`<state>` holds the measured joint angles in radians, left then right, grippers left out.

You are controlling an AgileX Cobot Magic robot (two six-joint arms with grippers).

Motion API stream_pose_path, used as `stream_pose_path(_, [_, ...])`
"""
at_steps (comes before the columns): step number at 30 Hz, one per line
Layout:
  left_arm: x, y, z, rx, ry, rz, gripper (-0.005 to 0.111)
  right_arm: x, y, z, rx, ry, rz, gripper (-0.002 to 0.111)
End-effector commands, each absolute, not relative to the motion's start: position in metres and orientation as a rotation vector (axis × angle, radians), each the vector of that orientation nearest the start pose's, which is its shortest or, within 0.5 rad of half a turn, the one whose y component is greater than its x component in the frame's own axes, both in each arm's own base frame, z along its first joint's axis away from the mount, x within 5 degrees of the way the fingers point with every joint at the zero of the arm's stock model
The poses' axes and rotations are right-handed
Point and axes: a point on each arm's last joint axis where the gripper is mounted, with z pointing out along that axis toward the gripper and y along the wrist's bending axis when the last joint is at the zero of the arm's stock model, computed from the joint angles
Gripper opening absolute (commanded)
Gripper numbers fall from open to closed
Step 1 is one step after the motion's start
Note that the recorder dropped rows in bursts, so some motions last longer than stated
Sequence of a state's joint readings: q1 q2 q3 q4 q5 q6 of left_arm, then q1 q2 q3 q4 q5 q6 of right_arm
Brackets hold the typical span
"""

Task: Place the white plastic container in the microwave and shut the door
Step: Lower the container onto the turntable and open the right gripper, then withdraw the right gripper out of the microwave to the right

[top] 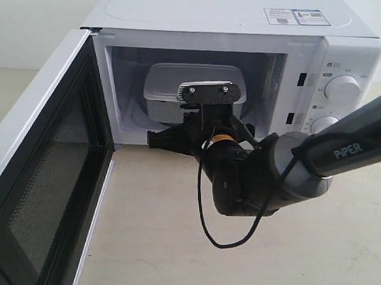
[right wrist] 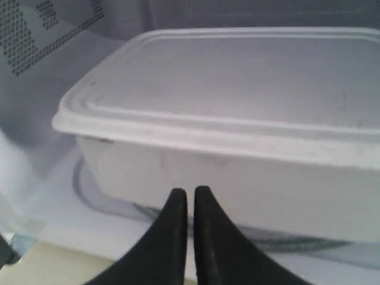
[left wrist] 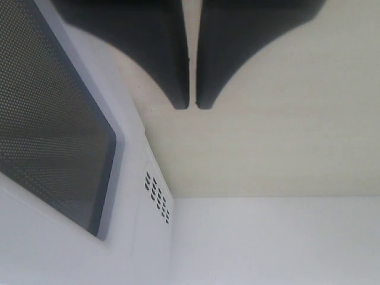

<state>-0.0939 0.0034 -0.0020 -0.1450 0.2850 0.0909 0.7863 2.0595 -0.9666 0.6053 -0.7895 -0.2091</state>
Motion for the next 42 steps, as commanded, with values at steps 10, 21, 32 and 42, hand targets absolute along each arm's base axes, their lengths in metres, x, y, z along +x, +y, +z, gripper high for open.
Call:
stream_pose_path(10, [0.054,-0.009,0.188,0.061,1.766,-0.141,0.004,0.344,0.257,0.132,-0.145,1.821,0.313,0.000])
stream_pose_path(21, [0.054,-0.009,0.188,0.061,1.766,-0.141,0.004,0.349,0.259,0.132,-0.129,1.867,0.345,0.000])
stream_pose_path(32, [0.054,-0.009,0.188,0.061,1.766,-0.141,0.004,0.320,0.264,0.140,-0.075,1.842,0.372,0.000])
stream_pose_path(42, [0.054,-0.009,0.188,0.061,1.766,-0.141,0.004,0.247,0.239,0.175,-0.260,1.897,0.396,0.000])
